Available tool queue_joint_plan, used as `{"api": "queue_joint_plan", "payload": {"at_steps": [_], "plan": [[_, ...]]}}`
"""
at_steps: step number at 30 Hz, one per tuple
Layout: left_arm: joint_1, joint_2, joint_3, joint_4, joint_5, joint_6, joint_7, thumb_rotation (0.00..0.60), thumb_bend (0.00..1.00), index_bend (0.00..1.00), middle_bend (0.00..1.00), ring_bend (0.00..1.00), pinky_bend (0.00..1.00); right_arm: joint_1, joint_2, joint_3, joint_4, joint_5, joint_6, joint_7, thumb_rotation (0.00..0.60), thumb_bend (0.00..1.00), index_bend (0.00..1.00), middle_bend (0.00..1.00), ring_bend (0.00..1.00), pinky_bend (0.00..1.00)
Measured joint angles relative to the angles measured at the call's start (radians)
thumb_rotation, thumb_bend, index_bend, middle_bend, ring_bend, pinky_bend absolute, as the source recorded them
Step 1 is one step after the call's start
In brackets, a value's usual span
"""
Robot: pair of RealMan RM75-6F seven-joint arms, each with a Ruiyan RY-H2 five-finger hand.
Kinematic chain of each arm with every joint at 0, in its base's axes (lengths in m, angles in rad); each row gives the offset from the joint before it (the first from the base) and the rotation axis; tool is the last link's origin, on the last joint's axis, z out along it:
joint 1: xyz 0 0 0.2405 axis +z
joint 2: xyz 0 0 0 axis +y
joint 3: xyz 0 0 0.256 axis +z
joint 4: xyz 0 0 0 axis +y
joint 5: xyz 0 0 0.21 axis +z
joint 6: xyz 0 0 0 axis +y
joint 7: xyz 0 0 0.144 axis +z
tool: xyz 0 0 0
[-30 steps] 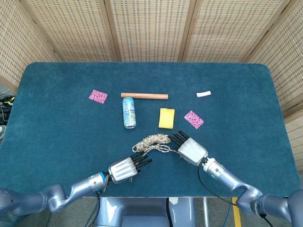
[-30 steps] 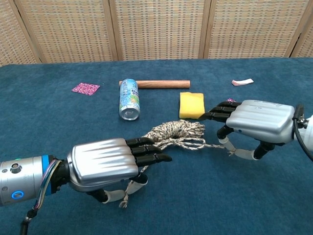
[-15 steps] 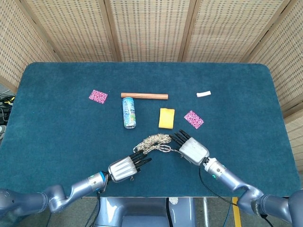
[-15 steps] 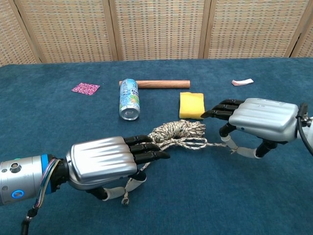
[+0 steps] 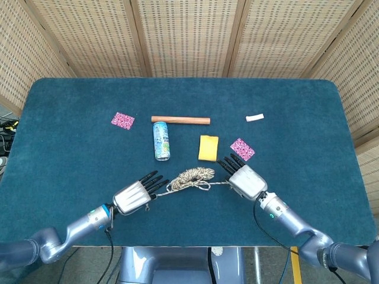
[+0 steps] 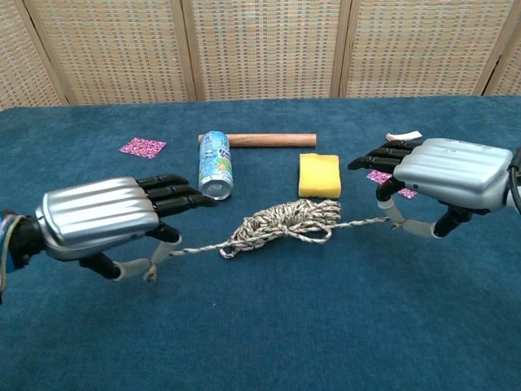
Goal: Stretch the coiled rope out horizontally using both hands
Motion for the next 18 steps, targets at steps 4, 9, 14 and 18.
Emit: {"api": "queue_joint_plan", "payload": {"at_steps": [4, 9, 14, 18], "plan": [[0.037, 0.03, 0.009, 0.059, -0.017, 0.04, -0.066, 0.6, 0.44, 0.7, 0.0, 0.0, 0.0, -0.011, 0.019, 0.01, -0.006, 0.021, 0.006, -0.014, 0.6, 0.44, 0.64, 0.03, 0.0, 0.0], [0.091, 0.047, 0.022, 0.182, -0.039, 0.092, -0.176, 0.6, 0.44, 0.7, 0.0, 0.0, 0.0, -0.035, 0.037, 0.02, -0.005, 0.054, 0.019, -0.03, 0.6, 0.44, 0.64, 0.03, 0.0, 0.0], [0.144, 0.047, 0.03, 0.317, -0.06, 0.137, -0.296, 0.6, 0.44, 0.7, 0.0, 0.0, 0.0, -0.058, 0.056, 0.022, 0.005, 0.079, 0.025, -0.053, 0.6, 0.44, 0.64, 0.03, 0.0, 0.0], [0.184, 0.035, 0.033, 0.433, -0.076, 0.167, -0.4, 0.6, 0.44, 0.7, 0.0, 0.0, 0.0, -0.074, 0.07, 0.022, 0.008, 0.096, 0.028, -0.068, 0.6, 0.44, 0.64, 0.03, 0.0, 0.0]]}}
